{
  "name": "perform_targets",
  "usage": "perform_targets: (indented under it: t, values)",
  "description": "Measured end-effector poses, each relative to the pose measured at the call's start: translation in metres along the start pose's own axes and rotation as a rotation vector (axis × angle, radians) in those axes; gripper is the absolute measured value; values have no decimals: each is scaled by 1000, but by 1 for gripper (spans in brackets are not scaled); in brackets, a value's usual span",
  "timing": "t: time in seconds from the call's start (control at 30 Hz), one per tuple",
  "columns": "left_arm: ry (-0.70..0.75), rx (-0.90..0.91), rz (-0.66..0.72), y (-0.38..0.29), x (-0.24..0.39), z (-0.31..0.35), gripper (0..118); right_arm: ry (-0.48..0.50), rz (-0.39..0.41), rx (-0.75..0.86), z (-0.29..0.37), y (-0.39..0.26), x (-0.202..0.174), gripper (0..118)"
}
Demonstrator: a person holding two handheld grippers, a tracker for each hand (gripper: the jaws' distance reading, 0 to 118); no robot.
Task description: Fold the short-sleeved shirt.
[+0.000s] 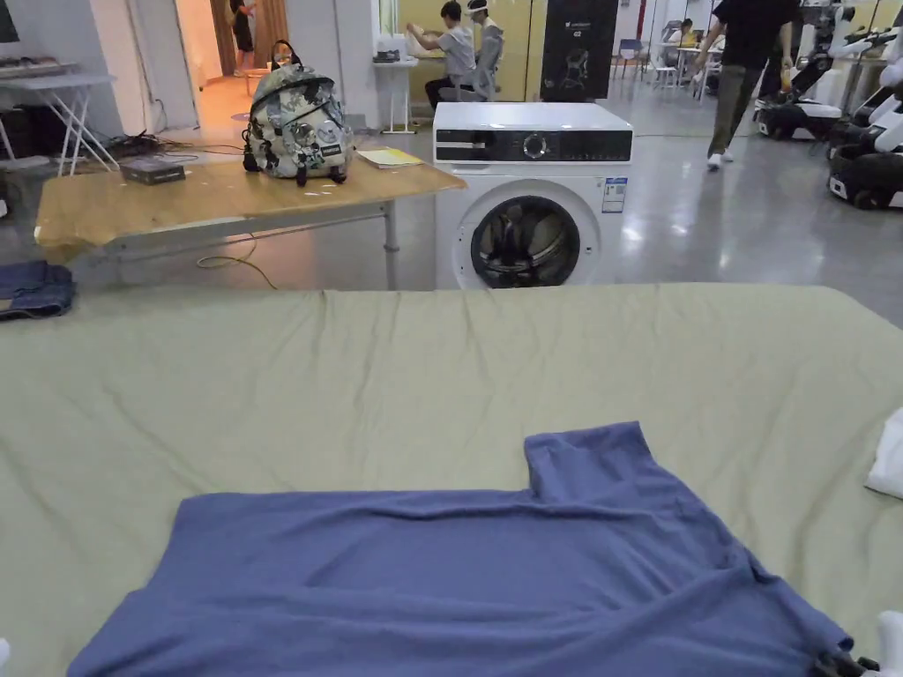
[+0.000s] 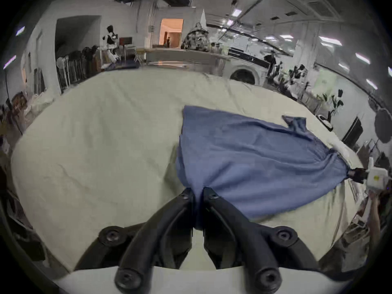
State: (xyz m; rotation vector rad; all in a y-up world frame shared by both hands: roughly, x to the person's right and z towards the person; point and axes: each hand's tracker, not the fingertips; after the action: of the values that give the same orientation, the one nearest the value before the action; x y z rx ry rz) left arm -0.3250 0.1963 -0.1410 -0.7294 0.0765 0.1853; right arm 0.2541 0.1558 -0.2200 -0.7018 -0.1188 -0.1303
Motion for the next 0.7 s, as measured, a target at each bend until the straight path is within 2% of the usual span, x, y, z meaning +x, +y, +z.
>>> perform_targets:
  t: [0.03, 0.07, 0.13, 0.2, 0.37, 0.4, 0.43, 0.47, 0.5, 0.53, 0.57, 0.6, 0.63, 0.7]
  values:
    - [-2, 9, 15, -4, -1, 9, 2, 1, 11, 24, 10, -2, 0, 3]
    - [-10, 7, 21, -6, -6, 12, 2, -33, 61, 9, 17, -4, 1, 3]
    - [-41, -13, 41, -23, -9, 28, 2, -46, 50, 13, 37, -16, 13, 3]
    - [-45, -54, 46, -45, -11, 36, 2, -32, -19, -17, 60, -35, 28, 3]
    - [-12, -127, -24, -91, -2, 44, 1, -85, 22, -71, 88, -87, 47, 3]
    - [-45, -141, -20, -97, -6, 43, 6, -95, 58, -106, 84, -95, 48, 13]
    - [-62, -138, -12, -102, -10, 40, 19, -79, 49, -97, 83, -103, 51, 35]
    - [-53, -136, -12, -105, -14, 39, 40, -67, 45, -98, 81, -108, 54, 62]
    - [-29, -112, -29, -107, -14, 42, 40, -88, 58, -110, 79, -112, 56, 62]
    - [3, -91, -53, -105, -15, 46, 49, -111, 61, -114, 80, -115, 58, 68]
    - [23, -82, -66, -101, -14, 50, 65, -104, 47, -107, 85, -114, 62, 75]
    - [42, -26, -75, -98, -15, 57, 78, -76, 8, -78, 92, -112, 67, 73]
    - [41, 30, -86, -92, -13, 67, 78, -39, -5, -53, 100, -110, 69, 73]
    - [40, 102, -74, -77, -6, 82, 78, 13, 44, 36, 115, -99, 62, 74]
